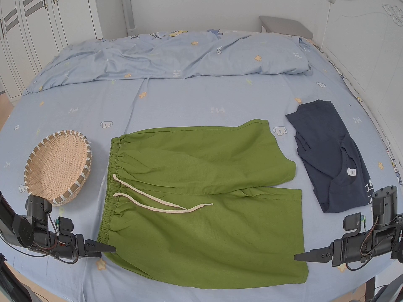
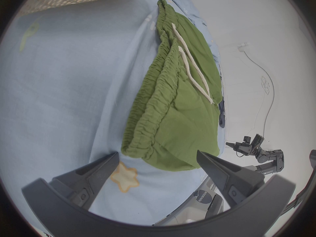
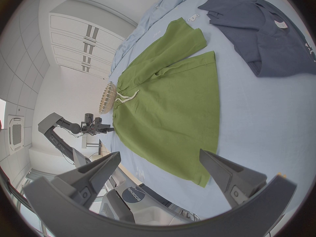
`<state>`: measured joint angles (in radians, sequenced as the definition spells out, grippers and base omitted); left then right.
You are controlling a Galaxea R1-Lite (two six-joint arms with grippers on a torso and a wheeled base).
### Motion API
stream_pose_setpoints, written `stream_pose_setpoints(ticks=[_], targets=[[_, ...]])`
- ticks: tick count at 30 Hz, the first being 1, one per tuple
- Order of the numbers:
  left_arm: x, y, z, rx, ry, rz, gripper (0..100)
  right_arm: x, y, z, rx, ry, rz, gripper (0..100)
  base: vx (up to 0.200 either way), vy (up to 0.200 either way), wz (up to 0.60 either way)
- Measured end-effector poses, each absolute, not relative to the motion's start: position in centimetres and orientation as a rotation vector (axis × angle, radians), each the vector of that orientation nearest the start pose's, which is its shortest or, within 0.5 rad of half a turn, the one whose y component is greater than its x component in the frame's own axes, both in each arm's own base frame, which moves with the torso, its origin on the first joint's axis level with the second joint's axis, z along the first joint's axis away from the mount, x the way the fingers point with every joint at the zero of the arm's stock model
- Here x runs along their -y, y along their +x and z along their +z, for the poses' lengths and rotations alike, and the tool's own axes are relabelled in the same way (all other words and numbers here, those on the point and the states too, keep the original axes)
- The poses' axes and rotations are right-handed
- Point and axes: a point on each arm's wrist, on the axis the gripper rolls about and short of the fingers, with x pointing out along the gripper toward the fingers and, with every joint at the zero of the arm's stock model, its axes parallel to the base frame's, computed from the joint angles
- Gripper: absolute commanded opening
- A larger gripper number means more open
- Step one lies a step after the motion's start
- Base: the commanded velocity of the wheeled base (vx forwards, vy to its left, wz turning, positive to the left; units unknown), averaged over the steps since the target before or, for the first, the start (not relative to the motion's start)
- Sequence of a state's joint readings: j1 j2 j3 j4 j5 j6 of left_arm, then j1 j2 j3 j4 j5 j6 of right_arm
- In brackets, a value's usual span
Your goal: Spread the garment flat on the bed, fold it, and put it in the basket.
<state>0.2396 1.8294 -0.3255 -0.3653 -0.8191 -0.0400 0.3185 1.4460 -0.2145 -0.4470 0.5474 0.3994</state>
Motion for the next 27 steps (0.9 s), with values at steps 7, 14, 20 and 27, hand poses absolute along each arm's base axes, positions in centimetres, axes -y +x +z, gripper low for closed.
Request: stream_pose_setpoints(ticks=[7,14,20,27], targets=[[-3.1,21.8,3.8,-1.003,-0.651,-0.491,100,-6.1,15.0,8.8,-0.947,0.448,0.65,100,0.0,0.0,0.0],[-3.1,23.1,4.1,-0.986,-0.655,-0.491,0,-6.1,15.0,8.7,-0.951,0.449,0.647,100,0.0,0.0,0.0],[-3.3,23.1,3.9,-0.991,-0.668,-0.48,0,-6.1,15.0,8.6,-0.954,0.449,0.645,100,0.0,0.0,0.0],[-3.8,21.3,3.4,-1.01,-0.694,-0.453,0,-5.8,14.3,8.0,-0.986,0.449,0.629,100,0.0,0.0,0.0]])
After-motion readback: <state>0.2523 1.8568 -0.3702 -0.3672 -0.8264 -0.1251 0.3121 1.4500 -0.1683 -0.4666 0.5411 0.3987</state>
